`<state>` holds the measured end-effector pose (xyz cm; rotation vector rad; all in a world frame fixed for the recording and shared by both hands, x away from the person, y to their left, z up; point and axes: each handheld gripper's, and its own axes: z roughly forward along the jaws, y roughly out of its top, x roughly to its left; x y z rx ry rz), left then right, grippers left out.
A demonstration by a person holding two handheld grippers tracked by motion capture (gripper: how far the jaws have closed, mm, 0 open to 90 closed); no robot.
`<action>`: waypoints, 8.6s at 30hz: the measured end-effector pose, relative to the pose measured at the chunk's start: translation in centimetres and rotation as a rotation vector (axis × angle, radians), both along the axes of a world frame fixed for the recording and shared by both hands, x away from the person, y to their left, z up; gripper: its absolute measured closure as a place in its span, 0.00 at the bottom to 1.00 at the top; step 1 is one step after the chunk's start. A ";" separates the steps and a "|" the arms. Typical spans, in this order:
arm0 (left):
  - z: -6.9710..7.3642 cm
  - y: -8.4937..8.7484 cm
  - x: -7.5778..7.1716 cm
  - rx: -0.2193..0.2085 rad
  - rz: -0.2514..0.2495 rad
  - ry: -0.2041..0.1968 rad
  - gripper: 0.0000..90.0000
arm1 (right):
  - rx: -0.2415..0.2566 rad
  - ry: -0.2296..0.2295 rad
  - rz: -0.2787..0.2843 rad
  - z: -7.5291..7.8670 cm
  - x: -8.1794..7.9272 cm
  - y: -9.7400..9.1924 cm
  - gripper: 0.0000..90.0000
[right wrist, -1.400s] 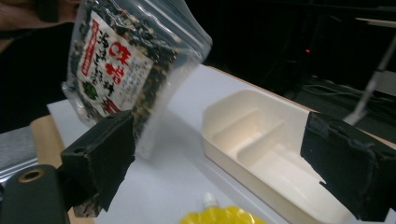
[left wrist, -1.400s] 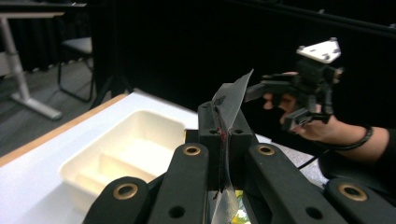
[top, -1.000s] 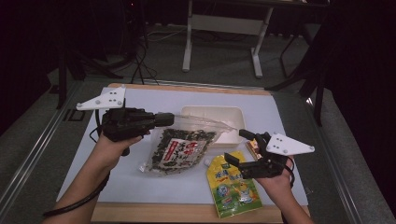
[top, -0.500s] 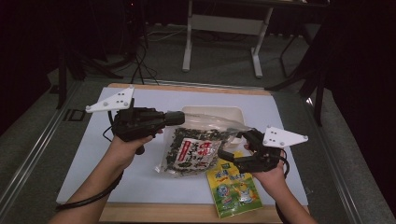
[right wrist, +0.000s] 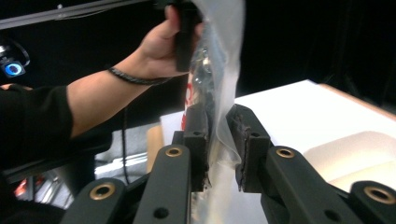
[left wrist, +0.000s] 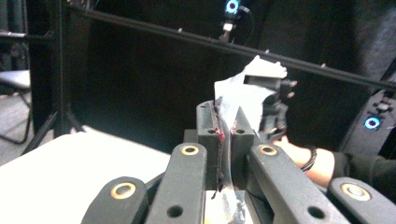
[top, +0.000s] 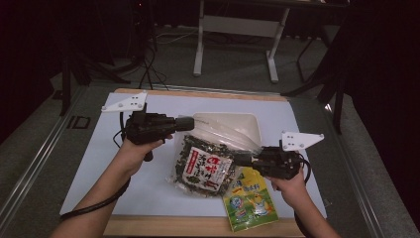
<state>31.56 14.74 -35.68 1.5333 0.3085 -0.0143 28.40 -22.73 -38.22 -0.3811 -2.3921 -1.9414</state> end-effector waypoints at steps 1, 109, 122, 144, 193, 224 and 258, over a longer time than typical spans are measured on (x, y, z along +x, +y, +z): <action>-0.1 0.1 0.1 -0.008 -0.009 -0.004 0.96 | -0.003 0.010 0.006 0.0 0.0 0.1 0.87; -12.3 3.4 -3.2 0.271 0.580 0.014 0.01 | 0.005 -0.118 -0.593 -1.8 10.5 -5.3 0.87; -12.4 3.3 -3.2 0.271 0.573 0.018 0.01 | -0.050 -0.129 -0.625 -2.4 10.2 -5.6 0.87; -12.5 3.6 -3.3 0.259 0.575 0.020 0.01 | 0.021 -0.153 -0.589 -1.9 11.0 -4.8 0.87; -12.9 3.6 -3.1 0.267 0.567 0.033 0.01 | -0.051 -0.055 -0.652 -5.5 11.8 -5.2 0.65; -12.7 2.2 -3.8 0.252 0.465 -0.029 0.01 | -0.205 -0.103 -0.596 -2.9 2.9 -7.3 0.21; -14.8 2.0 -5.1 0.281 0.430 0.027 0.01 | -0.517 0.284 -0.424 -12.3 7.9 -6.7 0.51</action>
